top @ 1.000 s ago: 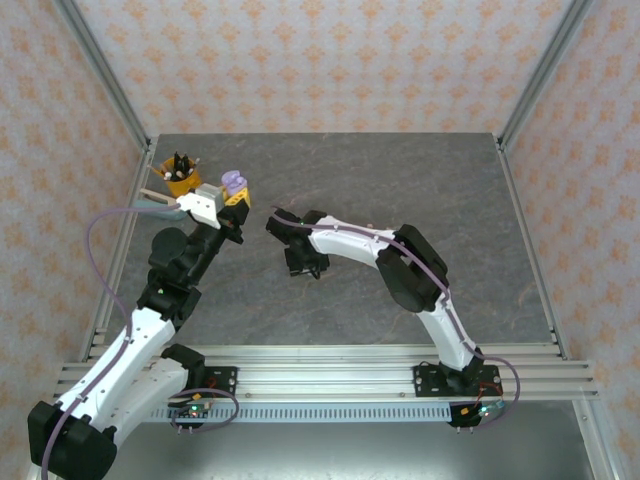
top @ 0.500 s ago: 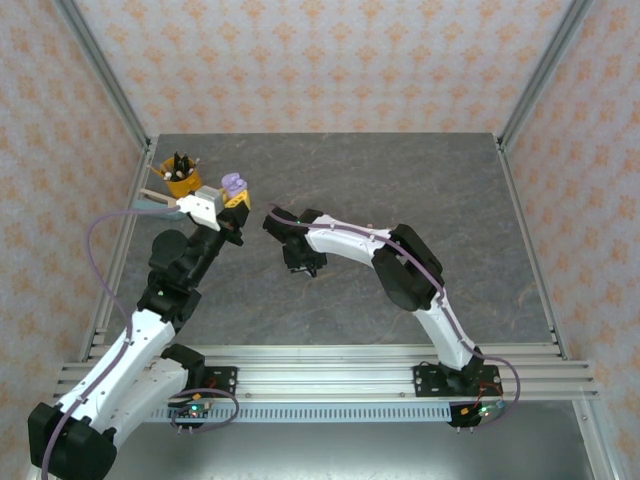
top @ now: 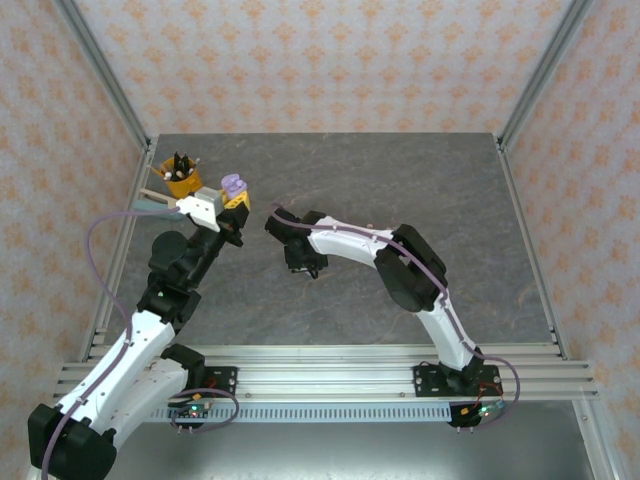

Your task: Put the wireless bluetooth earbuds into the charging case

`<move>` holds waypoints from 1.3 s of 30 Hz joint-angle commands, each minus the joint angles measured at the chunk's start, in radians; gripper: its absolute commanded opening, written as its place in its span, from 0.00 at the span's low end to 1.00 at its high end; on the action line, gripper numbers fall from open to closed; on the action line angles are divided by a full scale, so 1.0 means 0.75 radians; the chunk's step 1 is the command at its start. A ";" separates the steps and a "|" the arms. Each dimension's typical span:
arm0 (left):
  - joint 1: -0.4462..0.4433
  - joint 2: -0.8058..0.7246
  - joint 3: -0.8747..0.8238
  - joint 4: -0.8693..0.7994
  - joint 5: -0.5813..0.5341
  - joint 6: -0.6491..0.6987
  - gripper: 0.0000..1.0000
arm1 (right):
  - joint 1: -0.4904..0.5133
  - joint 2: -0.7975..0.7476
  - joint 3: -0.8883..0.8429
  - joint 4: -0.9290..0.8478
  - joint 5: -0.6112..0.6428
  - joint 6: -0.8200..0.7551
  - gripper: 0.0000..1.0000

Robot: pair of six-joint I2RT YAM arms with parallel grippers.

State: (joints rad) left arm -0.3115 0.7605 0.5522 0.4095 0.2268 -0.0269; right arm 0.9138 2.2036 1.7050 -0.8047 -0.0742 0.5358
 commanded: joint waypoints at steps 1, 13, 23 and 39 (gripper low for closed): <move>0.008 -0.021 -0.016 0.063 -0.016 -0.009 0.00 | 0.008 -0.017 -0.058 -0.081 0.008 0.039 0.31; 0.007 -0.020 -0.024 0.074 -0.018 -0.017 0.00 | 0.014 -0.030 -0.083 -0.089 0.013 0.045 0.29; 0.006 -0.016 -0.016 0.072 -0.013 -0.017 0.00 | 0.021 -0.062 -0.117 -0.093 0.024 0.047 0.30; 0.007 -0.002 -0.002 0.071 -0.012 -0.021 0.00 | 0.021 -0.073 -0.123 -0.081 0.023 0.044 0.21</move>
State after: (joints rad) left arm -0.3115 0.7616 0.5461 0.4160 0.2268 -0.0299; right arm 0.9203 2.1658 1.6463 -0.7887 -0.0704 0.5621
